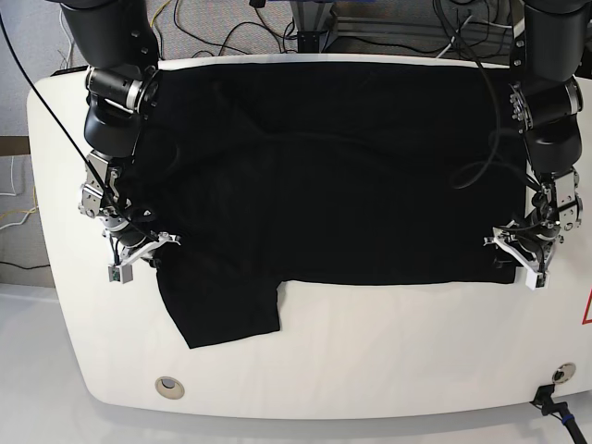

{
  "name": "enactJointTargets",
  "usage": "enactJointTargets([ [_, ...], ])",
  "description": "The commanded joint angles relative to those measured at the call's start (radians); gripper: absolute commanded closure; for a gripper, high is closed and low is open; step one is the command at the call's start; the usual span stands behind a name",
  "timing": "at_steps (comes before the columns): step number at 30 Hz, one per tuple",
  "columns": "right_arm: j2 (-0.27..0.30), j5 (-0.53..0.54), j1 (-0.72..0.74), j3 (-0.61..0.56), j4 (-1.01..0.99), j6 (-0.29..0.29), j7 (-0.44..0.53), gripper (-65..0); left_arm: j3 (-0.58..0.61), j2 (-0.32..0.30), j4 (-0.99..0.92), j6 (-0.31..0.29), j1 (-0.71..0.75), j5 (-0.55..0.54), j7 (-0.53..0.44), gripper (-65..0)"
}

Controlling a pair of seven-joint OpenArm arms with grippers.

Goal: Fold the T-shirt properly
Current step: 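Grasp the shirt's side edges midway with both grippers, then lift the grasped edges and fold the shirt half over toward the collar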

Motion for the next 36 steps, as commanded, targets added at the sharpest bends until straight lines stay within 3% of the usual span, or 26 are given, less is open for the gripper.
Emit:
enactJointTargets([
  [1, 0.008, -0.036, 0.004, 0.000, 0.003, -0.005, -0.046, 0.0, -0.001, 0.000, 0.011, -0.004, -0.023, -0.003, 0.007, -26.8],
  [9, 0.008, -0.036, 0.011, 0.000, 0.006, -0.005, -0.046, 0.0, -0.003, 0.000, 0.043, -0.004, -0.021, -0.006, 0.007, 0.0],
  [17, 0.005, -0.031, 0.014, 0.000, 0.149, -0.005, -0.062, 0.0, -0.033, 0.000, 0.179, -0.002, 0.032, -0.031, 0.010, 0.0],
  [21, 0.007, -0.029, 0.004, 0.003, 0.298, -0.005, -0.187, 0.0, -0.050, -0.005, 0.304, -0.002, 0.083, -0.097, 0.013, 0.0],
  [31, -0.033, -0.028, -0.181, 0.006, 0.787, -0.003, -0.475, 0.0, -0.053, -0.008, 0.591, -0.004, 0.279, -0.100, 0.016, 0.0],
  [36, -0.056, -0.028, -0.310, 0.008, 1.028, -0.003, -0.612, 0.0, -0.082, -0.031, 0.795, -0.004, 0.424, -0.176, 0.094, 0.0],
])
